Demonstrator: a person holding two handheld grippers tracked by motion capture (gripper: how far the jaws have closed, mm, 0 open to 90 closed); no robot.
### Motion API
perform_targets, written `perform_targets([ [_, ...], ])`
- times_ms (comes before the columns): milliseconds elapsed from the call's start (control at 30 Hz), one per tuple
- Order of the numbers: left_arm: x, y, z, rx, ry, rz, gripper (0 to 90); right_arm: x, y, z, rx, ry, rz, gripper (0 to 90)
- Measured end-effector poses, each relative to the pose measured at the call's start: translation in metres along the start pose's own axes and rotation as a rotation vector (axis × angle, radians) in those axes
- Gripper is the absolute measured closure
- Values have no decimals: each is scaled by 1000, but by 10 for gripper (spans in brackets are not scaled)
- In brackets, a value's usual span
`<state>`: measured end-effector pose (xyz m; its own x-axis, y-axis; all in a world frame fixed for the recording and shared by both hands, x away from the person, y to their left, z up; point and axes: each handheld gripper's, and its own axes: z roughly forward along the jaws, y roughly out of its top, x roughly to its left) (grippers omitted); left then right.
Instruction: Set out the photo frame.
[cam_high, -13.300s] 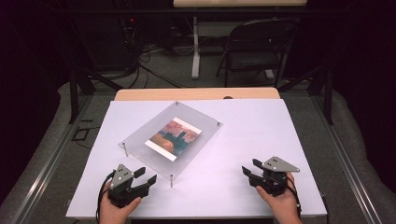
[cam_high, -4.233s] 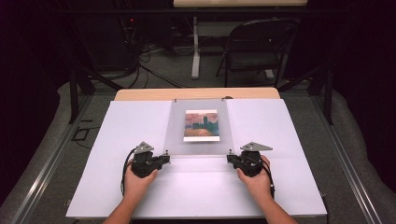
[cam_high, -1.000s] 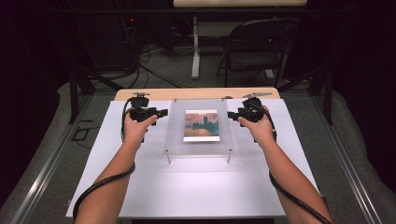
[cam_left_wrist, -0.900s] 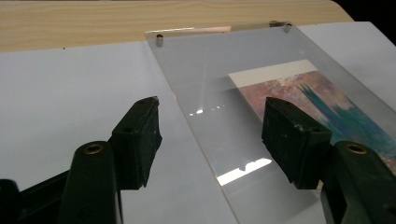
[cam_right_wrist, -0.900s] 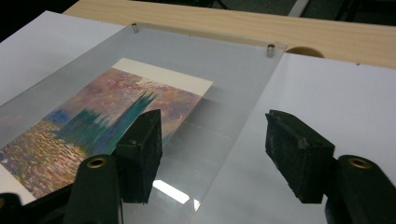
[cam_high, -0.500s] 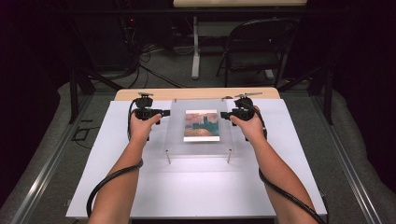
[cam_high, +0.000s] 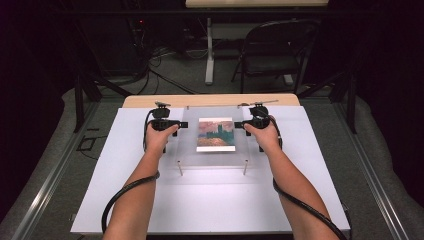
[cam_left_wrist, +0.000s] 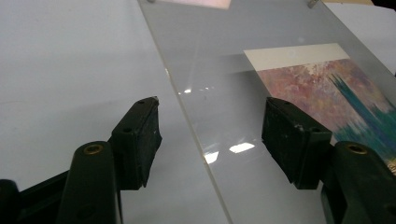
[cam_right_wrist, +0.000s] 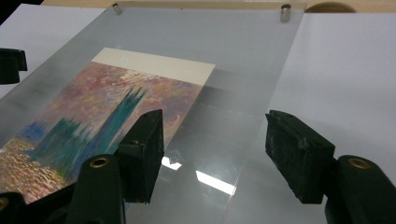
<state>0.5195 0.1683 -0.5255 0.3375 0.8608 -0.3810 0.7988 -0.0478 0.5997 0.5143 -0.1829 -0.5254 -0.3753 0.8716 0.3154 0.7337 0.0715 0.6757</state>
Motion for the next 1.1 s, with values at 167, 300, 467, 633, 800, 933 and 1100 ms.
perform_targets([
  [167,-1,-3,8,25,-18,-3,365,-4,-3,3,26,20,32,366],
  [300,0,-5,11,28,-45,-29,366,-5,-5,5,35,41,47,365],
  [467,-2,-4,13,36,-56,-39,361,-5,-6,6,42,59,54,359],
  [633,-2,-4,15,49,-71,-70,339,-5,-6,7,45,61,52,341],
  [800,-3,-4,18,51,-87,-85,318,-7,-5,8,52,75,56,328],
  [933,-2,-4,18,56,-89,-81,318,-9,-5,10,52,84,76,316],
  [1100,-2,-4,18,53,-95,-86,323,-9,-6,14,53,104,110,310],
])
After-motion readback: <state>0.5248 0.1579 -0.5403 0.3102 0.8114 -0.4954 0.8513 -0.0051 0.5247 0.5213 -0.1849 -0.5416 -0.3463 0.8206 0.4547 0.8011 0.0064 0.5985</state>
